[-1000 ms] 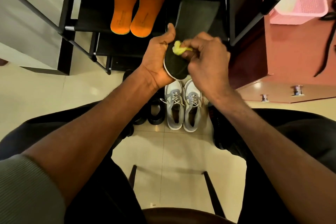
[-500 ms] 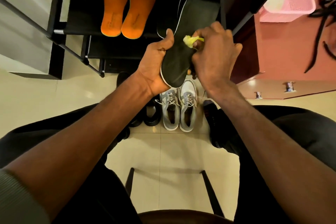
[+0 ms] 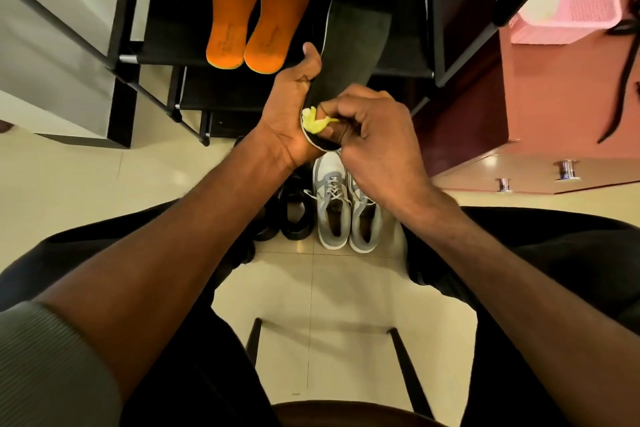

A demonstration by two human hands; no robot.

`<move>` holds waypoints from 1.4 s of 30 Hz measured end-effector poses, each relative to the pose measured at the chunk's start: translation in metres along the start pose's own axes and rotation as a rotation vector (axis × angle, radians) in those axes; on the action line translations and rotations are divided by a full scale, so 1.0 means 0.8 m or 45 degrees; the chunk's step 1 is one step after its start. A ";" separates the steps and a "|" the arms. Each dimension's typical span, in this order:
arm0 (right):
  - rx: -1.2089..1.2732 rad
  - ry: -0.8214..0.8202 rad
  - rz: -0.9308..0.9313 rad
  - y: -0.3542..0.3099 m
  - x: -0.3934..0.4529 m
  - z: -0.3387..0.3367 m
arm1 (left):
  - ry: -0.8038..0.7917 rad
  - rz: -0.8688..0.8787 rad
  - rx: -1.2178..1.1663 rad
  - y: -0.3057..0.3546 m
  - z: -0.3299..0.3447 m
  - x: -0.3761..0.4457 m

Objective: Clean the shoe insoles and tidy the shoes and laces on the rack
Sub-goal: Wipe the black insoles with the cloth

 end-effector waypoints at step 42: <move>-0.165 0.351 0.347 0.039 0.044 -0.055 | -0.203 0.022 0.261 -0.024 0.004 0.005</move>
Point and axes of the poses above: each hand's wrist, its own x-axis towards the middle knuckle, its own z-axis out of the palm, y = z × x, the point moved 2 cm from there along x, towards the middle knuckle, and after that the axes turned 3 degrees about -x, right-handed, at the moved point
